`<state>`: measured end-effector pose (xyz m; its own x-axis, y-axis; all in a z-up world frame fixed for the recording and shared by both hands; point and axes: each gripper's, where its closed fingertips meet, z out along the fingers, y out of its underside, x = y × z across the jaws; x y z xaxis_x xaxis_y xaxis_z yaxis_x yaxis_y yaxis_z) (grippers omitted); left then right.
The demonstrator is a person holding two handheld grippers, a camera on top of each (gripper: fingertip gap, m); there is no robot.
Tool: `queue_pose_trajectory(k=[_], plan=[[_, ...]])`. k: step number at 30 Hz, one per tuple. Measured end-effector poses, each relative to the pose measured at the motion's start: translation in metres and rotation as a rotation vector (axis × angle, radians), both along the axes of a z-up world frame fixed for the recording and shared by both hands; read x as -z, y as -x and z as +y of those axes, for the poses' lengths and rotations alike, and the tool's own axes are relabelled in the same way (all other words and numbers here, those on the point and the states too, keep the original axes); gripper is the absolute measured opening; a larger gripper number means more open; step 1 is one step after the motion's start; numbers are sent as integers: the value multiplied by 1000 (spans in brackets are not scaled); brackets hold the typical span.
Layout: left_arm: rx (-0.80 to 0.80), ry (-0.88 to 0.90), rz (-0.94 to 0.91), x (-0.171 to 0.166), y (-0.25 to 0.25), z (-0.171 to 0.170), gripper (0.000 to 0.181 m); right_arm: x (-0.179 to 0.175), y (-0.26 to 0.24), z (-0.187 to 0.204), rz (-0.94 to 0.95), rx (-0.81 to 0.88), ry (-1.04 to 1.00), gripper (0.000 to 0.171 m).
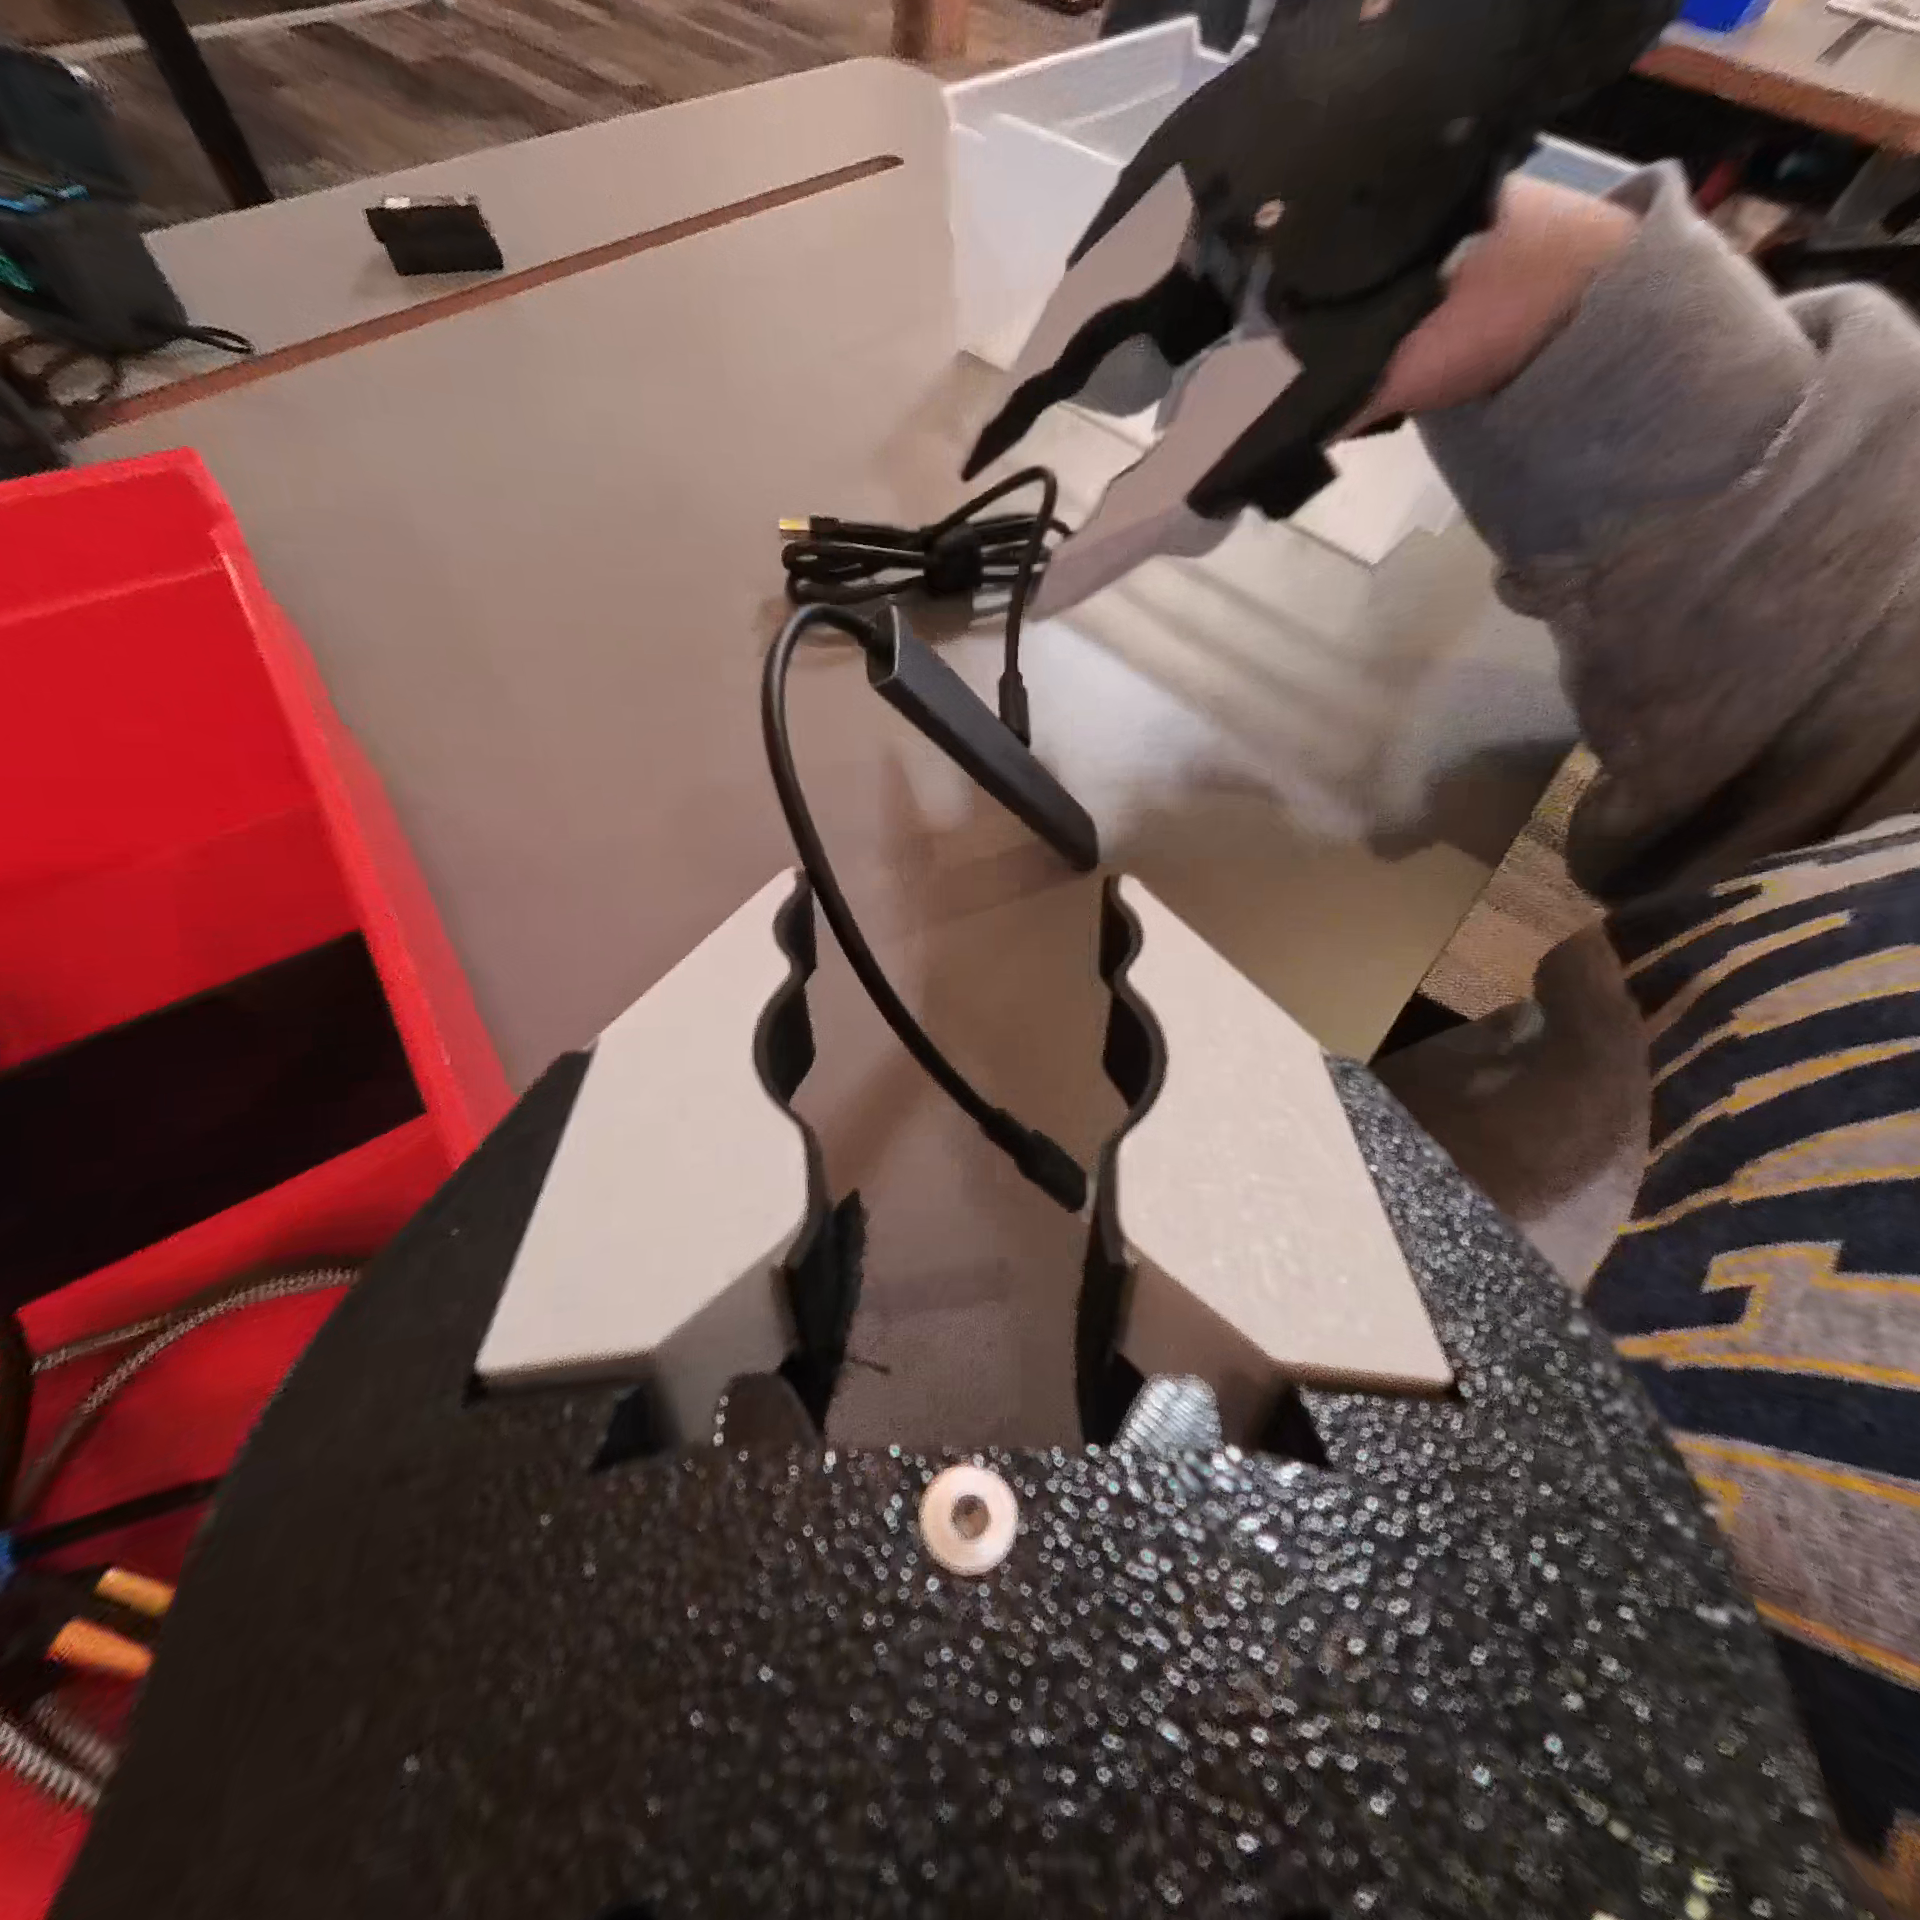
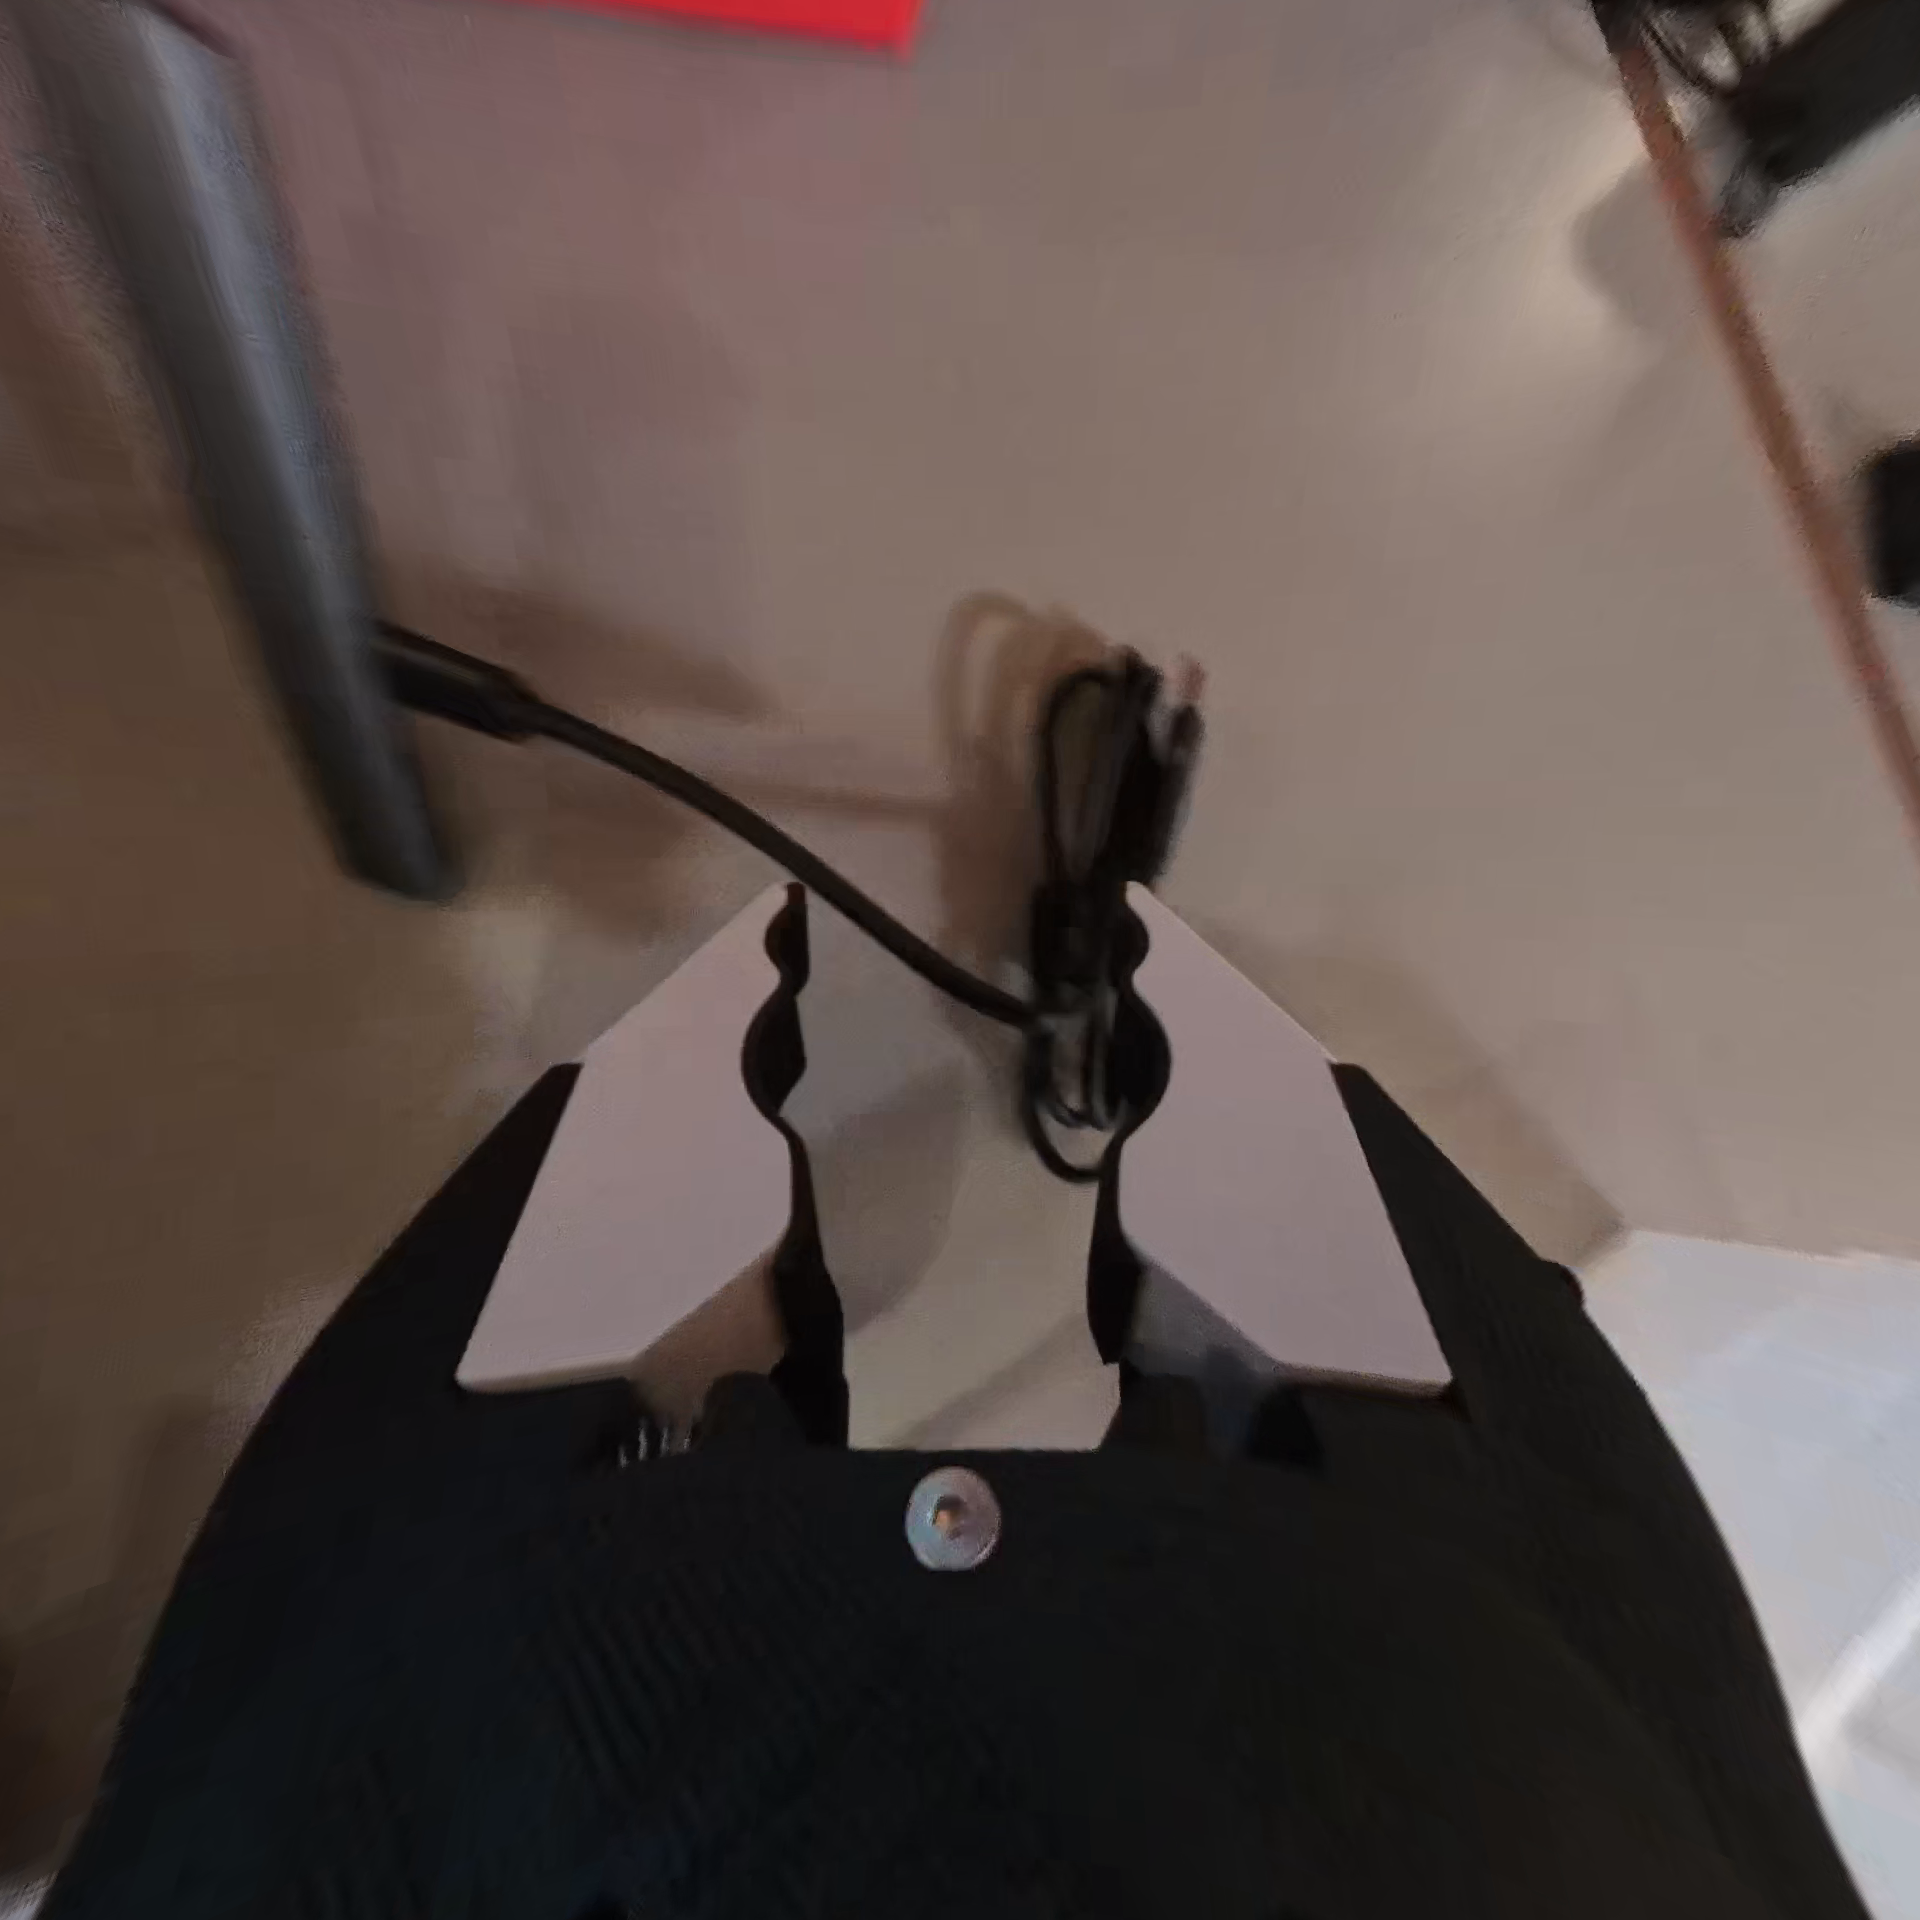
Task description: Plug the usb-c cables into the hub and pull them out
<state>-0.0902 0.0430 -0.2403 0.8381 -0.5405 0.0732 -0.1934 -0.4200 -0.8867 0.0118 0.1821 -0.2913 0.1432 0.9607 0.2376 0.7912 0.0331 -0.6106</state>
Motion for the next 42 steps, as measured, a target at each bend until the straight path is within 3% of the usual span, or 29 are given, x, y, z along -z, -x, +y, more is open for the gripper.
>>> queue_pose_trajectory(k=[4,7,9,13,18,21,23,26,28,31,33,36,42], plan=[[-16,-5,49,8,-2,10,49,-29,41,-62,235,-226,160,53],[-2,-19,63,10,-8,14,46,-11,63,-78,215,-273,130,48],[-10,-16,73,14,-6,17,47,7,69,-73,150,-236,76,32],[-5,-13,63,10,-5,9,50,11,69,-54,142,-130,87,27],[-150,-131,109,-31,37,-7,49,23,43,-14,60,66,149,25],[-360,-192,158,-57,104,-15,46,32,42,-7,27,86,178,26],[-447,-170,211,-58,144,-18,43,30,45,-6,37,81,152,52],[-487,9,356,-29,190,-20,40,1,51,-4,164,55,46,86],[-456,158,381,-1,203,-18,37,-34,57,-1,331,9,-107,89],[-408,362,358,39,211,-12,49,-74,54,-2,547,-54,-349,78],[-416,456,337,58,216,-6,51,-86,49,-3,633,-78,-477,68],[-385,552,199,74,204,3,45,-90,42,1,676,-65,-632,66],[-387,545,269,64,205,3,8,-89,36,0,702,-29,-698,47]])
